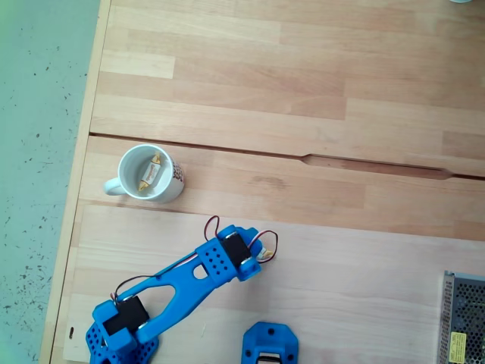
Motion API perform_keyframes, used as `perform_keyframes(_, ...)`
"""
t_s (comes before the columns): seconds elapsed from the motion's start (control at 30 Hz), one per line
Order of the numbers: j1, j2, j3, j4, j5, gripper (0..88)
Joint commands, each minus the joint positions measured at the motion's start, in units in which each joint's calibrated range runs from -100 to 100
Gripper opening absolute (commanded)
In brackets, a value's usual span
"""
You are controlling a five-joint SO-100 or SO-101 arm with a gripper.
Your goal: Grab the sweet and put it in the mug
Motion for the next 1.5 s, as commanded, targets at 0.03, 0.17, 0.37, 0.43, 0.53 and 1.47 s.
perform_keyframes(0.03, 0.6, -3.3, -0.2, -0.3, 0.0, 32.3)
perform_keyframes(0.17, 0.7, -3.2, -0.1, -0.3, 0.0, 32.4)
perform_keyframes(0.37, 0.7, -2.9, 3.2, 0.5, 0.5, 31.4)
perform_keyframes(0.43, 0.7, -3.4, 4.1, 0.5, 0.3, 31.5)
perform_keyframes(0.53, 0.7, -3.9, 3.2, 0.5, 0.1, 31.4)
perform_keyframes(1.47, 3.7, -2.8, -3.4, -0.3, 6.6, 31.4)
